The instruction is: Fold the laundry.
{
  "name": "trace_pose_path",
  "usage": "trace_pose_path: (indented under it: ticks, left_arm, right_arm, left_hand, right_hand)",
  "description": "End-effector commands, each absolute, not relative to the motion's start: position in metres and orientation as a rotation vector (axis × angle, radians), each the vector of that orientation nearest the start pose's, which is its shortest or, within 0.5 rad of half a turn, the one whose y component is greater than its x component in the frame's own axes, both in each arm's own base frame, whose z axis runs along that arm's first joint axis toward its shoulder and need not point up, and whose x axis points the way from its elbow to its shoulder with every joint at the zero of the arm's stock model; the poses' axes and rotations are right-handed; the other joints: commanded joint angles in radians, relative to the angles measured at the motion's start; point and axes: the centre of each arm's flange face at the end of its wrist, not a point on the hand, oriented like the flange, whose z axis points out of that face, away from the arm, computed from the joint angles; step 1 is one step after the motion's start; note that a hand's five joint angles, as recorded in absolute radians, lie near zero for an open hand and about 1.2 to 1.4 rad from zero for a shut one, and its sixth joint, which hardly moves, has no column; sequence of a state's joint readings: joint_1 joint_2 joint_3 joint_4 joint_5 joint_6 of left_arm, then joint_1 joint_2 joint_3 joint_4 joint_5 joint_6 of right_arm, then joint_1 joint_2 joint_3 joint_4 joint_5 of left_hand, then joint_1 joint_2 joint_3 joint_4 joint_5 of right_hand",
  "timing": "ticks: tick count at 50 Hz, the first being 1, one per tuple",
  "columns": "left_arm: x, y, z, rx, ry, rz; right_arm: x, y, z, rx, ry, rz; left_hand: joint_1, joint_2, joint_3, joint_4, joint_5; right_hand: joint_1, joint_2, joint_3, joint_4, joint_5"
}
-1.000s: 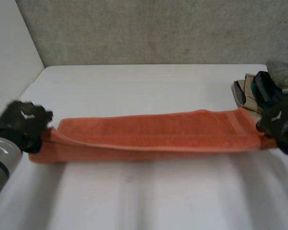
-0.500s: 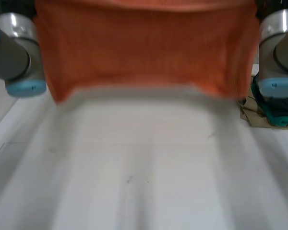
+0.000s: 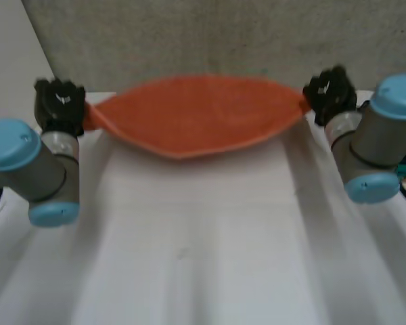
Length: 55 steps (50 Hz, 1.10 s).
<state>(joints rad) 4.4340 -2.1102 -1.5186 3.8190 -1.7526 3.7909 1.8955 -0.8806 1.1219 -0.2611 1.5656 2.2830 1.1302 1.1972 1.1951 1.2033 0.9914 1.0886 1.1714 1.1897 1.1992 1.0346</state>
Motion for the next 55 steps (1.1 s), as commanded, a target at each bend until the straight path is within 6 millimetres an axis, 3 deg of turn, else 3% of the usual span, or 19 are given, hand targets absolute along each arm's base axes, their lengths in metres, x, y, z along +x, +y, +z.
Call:
trace_pose_path:
  ticks: [1, 5, 9, 10, 13, 15, 20, 24, 29, 32, 37, 41, 44, 50, 52, 54, 55]
  left_arm:
    - [-0.218, -0.337, 0.158, 0.729, 1.818, -1.927]
    - [-0.206, -0.306, 0.169, 0.778, 1.885, -1.828]
    - [-0.187, -0.273, 0.172, 0.833, 1.991, -1.665]
    - [-0.178, -0.259, 0.173, 0.862, 2.030, -1.580]
    - [-0.166, -0.238, 0.171, 0.924, 2.080, -1.442]
    - [-0.160, -0.222, 0.169, 1.008, 2.105, -1.332]
    - [-0.164, -0.208, 0.167, 1.139, 2.099, -1.289]
    - [-0.171, -0.221, 0.176, 1.115, 2.044, -1.383]
    - [-0.190, -0.261, 0.185, 1.023, 1.911, -1.596]
    - [-0.204, -0.277, 0.187, 0.992, 1.855, -1.687]
    - [-0.217, -0.318, 0.167, 0.874, 1.793, -1.708]
    - [-0.218, -0.338, 0.146, 0.811, 1.808, -1.634]
    - [-0.225, -0.346, 0.132, 0.803, 1.812, -1.617]
    - [-0.238, -0.360, 0.128, 0.787, 1.790, -1.667]
    - [-0.243, -0.362, 0.127, 0.789, 1.781, -1.695]
    - [-0.249, -0.361, 0.127, 0.799, 1.770, -1.716]
    - [-0.255, -0.358, 0.128, 0.807, 1.755, -1.738]
  right_arm:
    - [0.259, -0.367, 0.160, -1.497, 2.310, -2.089]
    - [0.247, -0.337, 0.156, -1.585, 2.432, -1.831]
    - [0.219, -0.303, 0.162, -1.646, 2.619, -1.510]
    - [0.204, -0.289, 0.160, -1.670, 2.698, -1.355]
    - [0.183, -0.267, 0.161, -1.777, 2.755, -1.146]
    - [0.178, -0.260, 0.159, -1.844, 2.748, -1.109]
    - [0.177, -0.257, 0.155, -1.941, 2.712, -1.114]
    - [0.183, -0.272, 0.160, -1.904, 2.698, -1.276]
    - [0.199, -0.310, 0.154, -1.728, 2.716, -1.547]
    - [0.207, -0.324, 0.150, -1.695, 2.719, -1.637]
    - [0.218, -0.357, 0.153, -1.632, 2.666, -1.896]
    - [0.224, -0.379, 0.147, -1.583, 2.610, -2.045]
    - [0.228, -0.393, 0.141, -1.560, 2.564, -2.136]
    - [0.235, -0.408, 0.128, -1.608, 2.501, -2.218]
    - [0.238, -0.410, 0.122, -1.630, 2.479, -2.243]
    - [0.242, -0.409, 0.120, -1.641, 2.467, -2.254]
    - [0.244, -0.408, 0.121, -1.639, 2.463, -2.267]
  left_hand:
    - [0.266, 0.199, 0.201, 0.193, 0.230]
    - [0.266, 0.199, 0.201, 0.193, 0.230]
    - [0.266, 0.199, 0.201, 0.193, 0.230]
    - [0.266, 0.199, 0.201, 0.193, 0.230]
    - [0.266, 0.199, 0.201, 0.193, 0.230]
    - [0.266, 0.199, 0.201, 0.193, 0.230]
    - [0.266, 0.199, 0.201, 0.193, 0.230]
    - [0.266, 0.199, 0.201, 0.193, 0.230]
    - [0.266, 0.199, 0.201, 0.193, 0.230]
    - [0.266, 0.199, 0.201, 0.193, 0.230]
    - [0.266, 0.199, 0.201, 0.193, 0.230]
    - [0.266, 0.199, 0.201, 0.193, 0.230]
    - [0.266, 0.199, 0.201, 0.193, 0.230]
    - [0.266, 0.199, 0.201, 0.193, 0.230]
    - [0.141, 0.074, 0.077, 0.068, 0.106]
    - [-0.321, -0.388, -0.386, -0.394, -0.357]
    - [-0.733, -0.800, -0.798, -0.806, -0.769]
  right_hand:
    - [0.308, 0.225, 0.207, 0.197, 0.187]
    - [0.308, 0.225, 0.207, 0.197, 0.187]
    - [0.308, 0.225, 0.207, 0.197, 0.187]
    - [0.308, 0.225, 0.207, 0.197, 0.187]
    - [0.308, 0.225, 0.207, 0.197, 0.187]
    - [0.308, 0.225, 0.207, 0.197, 0.187]
    - [0.308, 0.225, 0.207, 0.197, 0.187]
    - [0.308, 0.225, 0.207, 0.197, 0.187]
    - [0.308, 0.225, 0.207, 0.197, 0.187]
    - [0.308, 0.225, 0.207, 0.197, 0.187]
    - [0.308, 0.225, 0.207, 0.197, 0.187]
    - [0.308, 0.225, 0.207, 0.197, 0.187]
    - [0.308, 0.225, 0.207, 0.197, 0.187]
    - [0.308, 0.225, 0.207, 0.197, 0.187]
    - [-0.141, -0.223, -0.242, -0.251, -0.261]
    - [-0.699, -0.781, -0.800, -0.809, -0.819]
    - [-0.914, -0.997, -1.015, -1.025, -1.035]
